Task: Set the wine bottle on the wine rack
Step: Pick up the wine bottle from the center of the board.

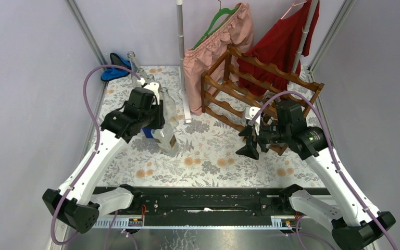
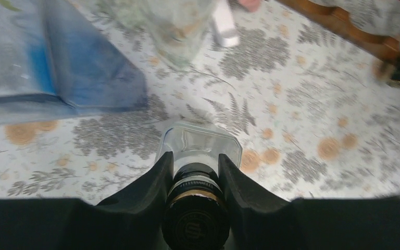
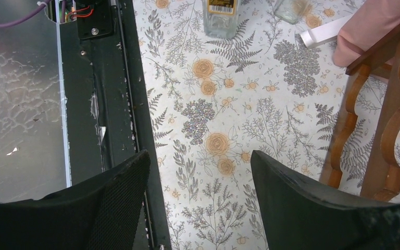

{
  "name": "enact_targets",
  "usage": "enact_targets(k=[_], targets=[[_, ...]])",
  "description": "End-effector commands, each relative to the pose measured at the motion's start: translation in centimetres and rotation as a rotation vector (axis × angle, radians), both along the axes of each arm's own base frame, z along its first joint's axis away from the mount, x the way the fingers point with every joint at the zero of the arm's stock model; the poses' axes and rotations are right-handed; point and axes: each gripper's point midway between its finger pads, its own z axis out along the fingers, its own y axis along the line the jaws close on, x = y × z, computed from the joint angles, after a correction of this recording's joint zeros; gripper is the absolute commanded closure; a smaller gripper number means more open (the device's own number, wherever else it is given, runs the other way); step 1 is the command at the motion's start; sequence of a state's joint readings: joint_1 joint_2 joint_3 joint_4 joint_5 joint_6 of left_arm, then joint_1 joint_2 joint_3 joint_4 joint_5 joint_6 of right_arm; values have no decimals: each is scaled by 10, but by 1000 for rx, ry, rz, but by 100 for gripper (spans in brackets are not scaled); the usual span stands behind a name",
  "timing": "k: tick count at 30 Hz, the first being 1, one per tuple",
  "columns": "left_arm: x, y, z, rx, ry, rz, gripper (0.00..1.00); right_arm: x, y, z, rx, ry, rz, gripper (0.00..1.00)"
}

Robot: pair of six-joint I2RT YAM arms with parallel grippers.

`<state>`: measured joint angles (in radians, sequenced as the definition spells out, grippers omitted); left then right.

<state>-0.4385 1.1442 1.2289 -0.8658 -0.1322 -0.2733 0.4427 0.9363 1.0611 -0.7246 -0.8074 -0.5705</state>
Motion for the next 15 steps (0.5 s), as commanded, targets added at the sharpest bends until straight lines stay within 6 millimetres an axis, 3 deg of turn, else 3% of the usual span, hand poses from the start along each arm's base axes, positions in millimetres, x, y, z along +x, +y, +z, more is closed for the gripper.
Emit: enact_targets(k=[1, 4, 6, 11, 15], targets=[[-23, -48, 55, -280, -87, -214, 100, -4, 5, 0, 30, -3, 49, 20], [-43, -76, 74, -450, -103, -344, 100, -11, 9, -8, 50, 4, 111, 10], [-56, -94, 76, -559, -85, -430, 100, -15, 13, -14, 69, 19, 149, 1], [-71, -123, 79, -774, -95, -531, 100, -12, 26, -34, 53, 65, 176, 0], [-75, -136, 75, -870, -108, -527, 100, -4, 37, -45, 11, 71, 152, 0]])
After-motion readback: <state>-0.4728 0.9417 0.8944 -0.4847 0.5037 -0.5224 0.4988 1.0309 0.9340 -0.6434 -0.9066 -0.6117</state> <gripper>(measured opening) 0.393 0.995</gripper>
